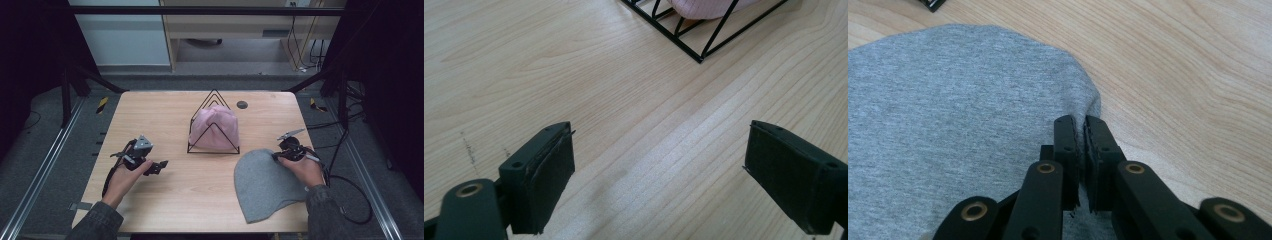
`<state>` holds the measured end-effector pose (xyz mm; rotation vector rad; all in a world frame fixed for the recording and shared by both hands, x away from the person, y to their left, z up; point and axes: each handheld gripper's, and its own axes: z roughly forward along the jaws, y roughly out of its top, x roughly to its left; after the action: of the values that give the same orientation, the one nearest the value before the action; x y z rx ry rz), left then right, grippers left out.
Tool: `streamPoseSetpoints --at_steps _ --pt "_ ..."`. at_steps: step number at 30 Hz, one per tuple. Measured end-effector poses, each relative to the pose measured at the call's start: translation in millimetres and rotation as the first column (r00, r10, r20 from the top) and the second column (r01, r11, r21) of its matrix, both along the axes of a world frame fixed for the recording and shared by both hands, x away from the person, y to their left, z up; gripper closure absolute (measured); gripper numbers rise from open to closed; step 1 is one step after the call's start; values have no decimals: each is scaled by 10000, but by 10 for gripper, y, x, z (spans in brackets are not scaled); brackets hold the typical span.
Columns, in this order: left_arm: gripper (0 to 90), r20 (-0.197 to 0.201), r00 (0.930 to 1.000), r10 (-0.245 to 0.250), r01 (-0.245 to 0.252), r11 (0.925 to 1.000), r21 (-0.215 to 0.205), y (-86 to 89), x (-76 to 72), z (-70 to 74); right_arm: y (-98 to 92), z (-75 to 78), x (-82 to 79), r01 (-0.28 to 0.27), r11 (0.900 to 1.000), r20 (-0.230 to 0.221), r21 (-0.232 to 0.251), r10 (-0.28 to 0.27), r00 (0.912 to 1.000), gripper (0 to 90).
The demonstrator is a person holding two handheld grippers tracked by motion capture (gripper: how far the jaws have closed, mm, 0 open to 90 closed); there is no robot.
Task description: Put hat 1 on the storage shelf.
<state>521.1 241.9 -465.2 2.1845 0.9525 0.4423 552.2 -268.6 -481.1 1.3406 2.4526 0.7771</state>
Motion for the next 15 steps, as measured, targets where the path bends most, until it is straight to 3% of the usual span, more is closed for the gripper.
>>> streamPoseSetpoints --at_steps 5,9,15 --pt "118 -44 9999 -106 106 9999 34 -21 -1 -10 7 56 -61 -100 9998 219 158 97 9997 863" --pt "118 -118 9999 -88 87 10000 -34 -21 4 -20 36 224 -177 -478 9979 775 433 443 9960 865" --pt "117 -291 9995 -150 142 9995 -267 -26 3 -27 182 528 -397 -1340 9869 1755 896 1168 9775 866"
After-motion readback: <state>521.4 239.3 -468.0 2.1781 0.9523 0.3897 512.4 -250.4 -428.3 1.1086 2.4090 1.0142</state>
